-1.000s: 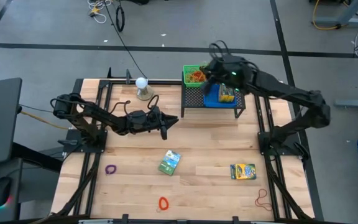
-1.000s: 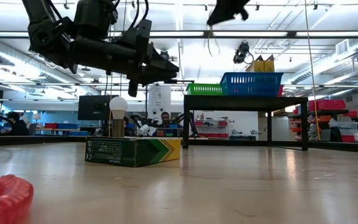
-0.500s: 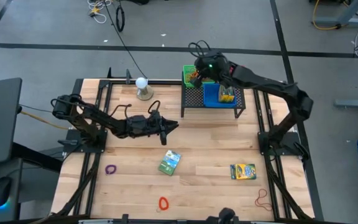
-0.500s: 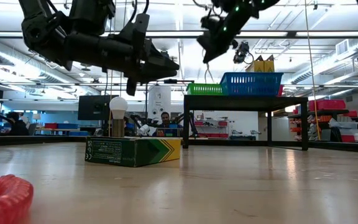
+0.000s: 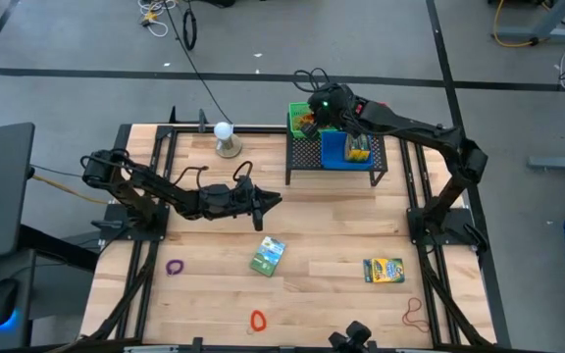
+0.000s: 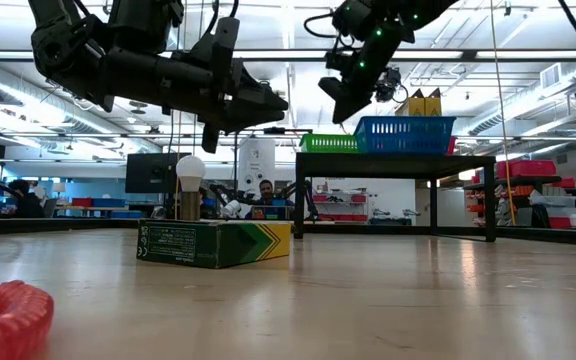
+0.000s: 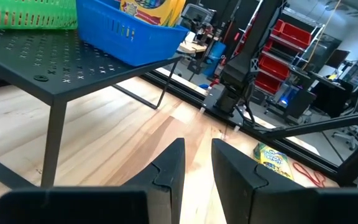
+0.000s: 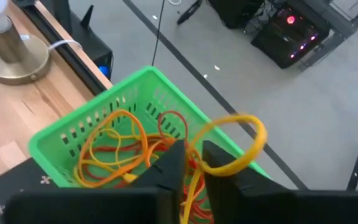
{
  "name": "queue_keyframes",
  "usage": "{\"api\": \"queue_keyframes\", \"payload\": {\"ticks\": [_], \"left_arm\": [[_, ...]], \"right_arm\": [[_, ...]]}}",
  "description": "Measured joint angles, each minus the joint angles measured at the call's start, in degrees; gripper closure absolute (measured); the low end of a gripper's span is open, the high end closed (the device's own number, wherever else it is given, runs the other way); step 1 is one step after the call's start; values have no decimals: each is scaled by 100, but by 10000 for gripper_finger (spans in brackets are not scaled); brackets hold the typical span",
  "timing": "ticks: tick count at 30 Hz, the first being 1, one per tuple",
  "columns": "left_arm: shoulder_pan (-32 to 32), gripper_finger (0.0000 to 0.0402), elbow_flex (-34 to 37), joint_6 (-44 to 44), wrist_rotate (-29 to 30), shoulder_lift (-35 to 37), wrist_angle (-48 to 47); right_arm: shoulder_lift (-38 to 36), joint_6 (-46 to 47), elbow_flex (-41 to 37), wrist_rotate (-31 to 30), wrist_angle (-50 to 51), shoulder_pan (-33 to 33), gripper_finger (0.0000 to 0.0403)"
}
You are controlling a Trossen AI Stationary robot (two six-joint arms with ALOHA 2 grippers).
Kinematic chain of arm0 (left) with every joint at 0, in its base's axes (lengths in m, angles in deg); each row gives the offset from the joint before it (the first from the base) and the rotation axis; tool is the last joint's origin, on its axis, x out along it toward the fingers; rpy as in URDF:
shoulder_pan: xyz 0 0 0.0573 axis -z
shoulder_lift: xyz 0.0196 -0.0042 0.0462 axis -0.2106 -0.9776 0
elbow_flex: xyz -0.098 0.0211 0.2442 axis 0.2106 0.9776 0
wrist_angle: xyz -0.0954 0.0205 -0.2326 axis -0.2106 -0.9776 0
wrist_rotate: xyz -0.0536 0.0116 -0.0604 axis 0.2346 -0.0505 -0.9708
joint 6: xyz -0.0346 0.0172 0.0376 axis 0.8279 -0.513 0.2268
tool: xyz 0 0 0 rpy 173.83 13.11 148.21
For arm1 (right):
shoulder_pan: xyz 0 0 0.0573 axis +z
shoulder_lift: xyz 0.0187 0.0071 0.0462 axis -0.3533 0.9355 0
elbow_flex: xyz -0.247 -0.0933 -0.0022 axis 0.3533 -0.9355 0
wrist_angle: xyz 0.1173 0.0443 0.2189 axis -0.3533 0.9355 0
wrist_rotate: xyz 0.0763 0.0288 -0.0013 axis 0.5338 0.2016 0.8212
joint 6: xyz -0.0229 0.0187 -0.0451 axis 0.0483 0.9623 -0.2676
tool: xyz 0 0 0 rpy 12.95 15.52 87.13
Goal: Pick & Place Office Desk Supplies
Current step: Put the yellow rubber band into the green bin
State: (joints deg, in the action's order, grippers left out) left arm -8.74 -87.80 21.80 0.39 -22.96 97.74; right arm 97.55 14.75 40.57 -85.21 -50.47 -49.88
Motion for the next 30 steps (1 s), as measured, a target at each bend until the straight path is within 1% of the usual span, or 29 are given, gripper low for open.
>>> {"api": "queue_keyframes", "payload": {"ticks": [7, 12, 15, 18, 21, 23, 25, 29, 30], "left_arm": [[0, 317, 0, 0, 0, 0, 33], [0, 317, 0, 1, 0, 0, 33], [0, 317, 0, 2, 54, 0, 33], [0, 317, 0, 2, 148, 0, 33], [-4, 317, 0, 2, 151, 0, 35], [-4, 317, 0, 16, 151, 0, 35], [-4, 317, 0, 22, 153, 0, 37], [-4, 317, 0, 22, 151, 0, 37], [-4, 317, 0, 22, 152, 0, 37]], "right_arm": [[-7, 66, 0, 4, -11, 6, 253], [-7, 360, 0, 4, -10, 2, 194], [-4, 505, 0, 133, -14, -11, 172], [30, 969, 0, 505, -15, -102, 166], [120, 1481, 0, 732, -76, -213, 184], [125, 1651, -7, 860, -66, -281, 213], [114, 1864, -4, 945, -136, -340, 255], [114, 2343, -4, 1360, -109, -477, 362], [114, 2424, -4, 1401, -104, -503, 381]]}}
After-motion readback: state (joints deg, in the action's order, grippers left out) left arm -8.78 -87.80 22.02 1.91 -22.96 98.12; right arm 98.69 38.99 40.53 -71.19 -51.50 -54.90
